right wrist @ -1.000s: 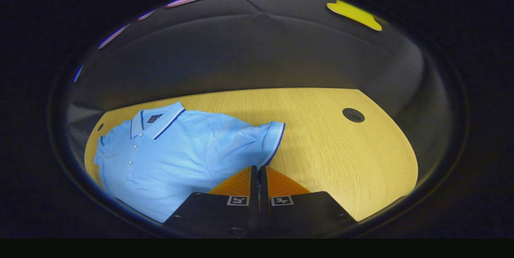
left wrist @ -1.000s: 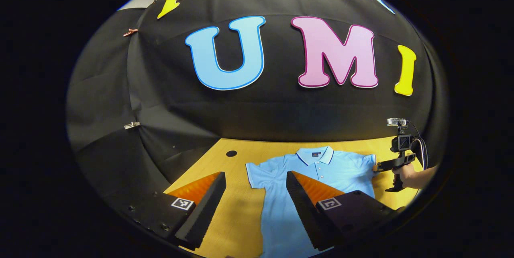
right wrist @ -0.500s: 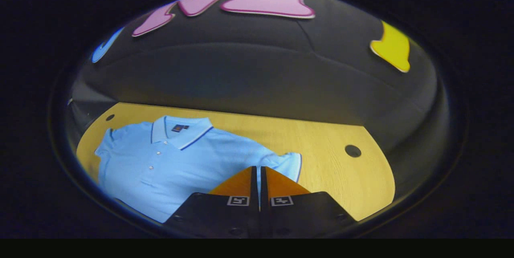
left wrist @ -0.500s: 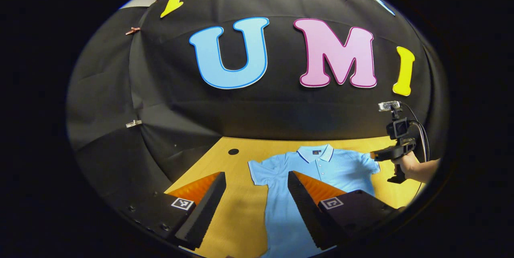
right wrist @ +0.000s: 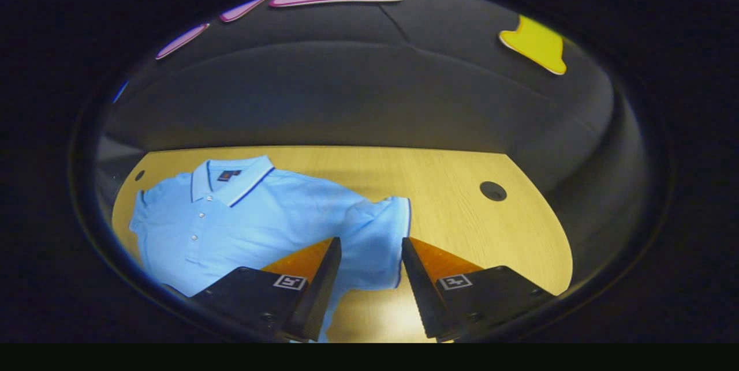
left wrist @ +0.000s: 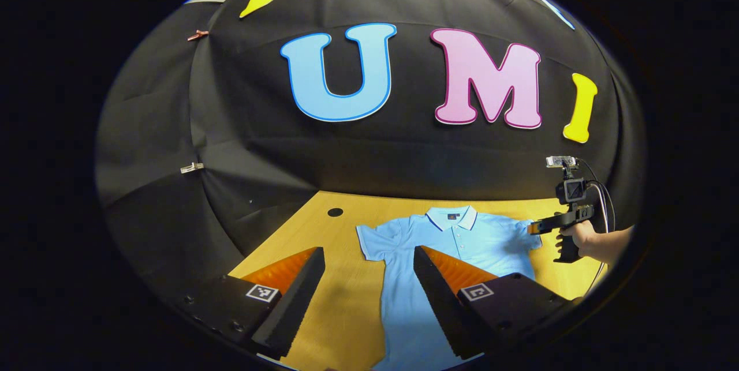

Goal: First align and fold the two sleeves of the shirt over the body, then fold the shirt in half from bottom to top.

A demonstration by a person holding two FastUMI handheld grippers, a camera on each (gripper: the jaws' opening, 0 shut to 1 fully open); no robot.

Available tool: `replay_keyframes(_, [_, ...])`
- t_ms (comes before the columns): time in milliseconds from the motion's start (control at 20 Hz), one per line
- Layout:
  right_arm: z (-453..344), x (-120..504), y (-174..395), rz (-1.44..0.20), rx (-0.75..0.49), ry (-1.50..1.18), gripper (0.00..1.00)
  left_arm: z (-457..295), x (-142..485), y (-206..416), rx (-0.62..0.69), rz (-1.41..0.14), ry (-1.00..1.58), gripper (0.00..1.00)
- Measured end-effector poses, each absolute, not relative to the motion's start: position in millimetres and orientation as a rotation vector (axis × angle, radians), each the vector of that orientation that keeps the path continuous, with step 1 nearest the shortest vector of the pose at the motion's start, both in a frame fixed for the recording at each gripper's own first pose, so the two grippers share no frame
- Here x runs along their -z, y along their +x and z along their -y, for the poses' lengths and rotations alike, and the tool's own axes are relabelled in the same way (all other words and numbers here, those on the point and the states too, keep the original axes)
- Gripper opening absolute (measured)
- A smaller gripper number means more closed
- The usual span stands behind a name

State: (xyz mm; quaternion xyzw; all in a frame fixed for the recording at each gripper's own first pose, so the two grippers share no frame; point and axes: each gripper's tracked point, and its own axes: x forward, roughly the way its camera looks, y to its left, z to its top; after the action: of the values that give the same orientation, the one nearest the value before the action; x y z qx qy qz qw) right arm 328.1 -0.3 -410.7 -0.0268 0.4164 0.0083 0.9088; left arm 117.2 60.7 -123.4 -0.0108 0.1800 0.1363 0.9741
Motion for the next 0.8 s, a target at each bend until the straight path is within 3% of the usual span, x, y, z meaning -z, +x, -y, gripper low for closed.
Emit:
replay_keyframes(100, [6.8,422.6,326.8,-0.89,0.01,-0.011,0.77,-61.6,126.7,114.6,-0.278,-0.373,-0.024,0.98])
replay_keyframes(300, [7.8,449.3,321.3,-0.966,0.037,0.08,0.78,-60.0,130.6,114.5,-0.281,-0.385,-0.021,0.99])
replay_keyframes(450, [-2.1,446.8,326.5,-0.931,-0.005,0.064,0.82,-56.6,131.7,117.8,-0.278,-0.388,-0.015,0.98])
replay_keyframes(650, [-19.0,446.1,329.2,-0.912,-0.042,0.041,0.01,-54.9,133.4,119.3,-0.278,-0.393,-0.004,0.99])
replay_keyframes(700, [-24.7,445.8,329.5,-0.92,-0.05,0.068,0.07,-55.2,134.2,118.4,-0.278,-0.394,-0.003,0.99])
replay_keyframes(800, [-25.4,443.7,331.6,-0.916,-0.05,0.08,0.01,-56.1,137.5,116.6,-0.282,-0.402,-0.003,0.98])
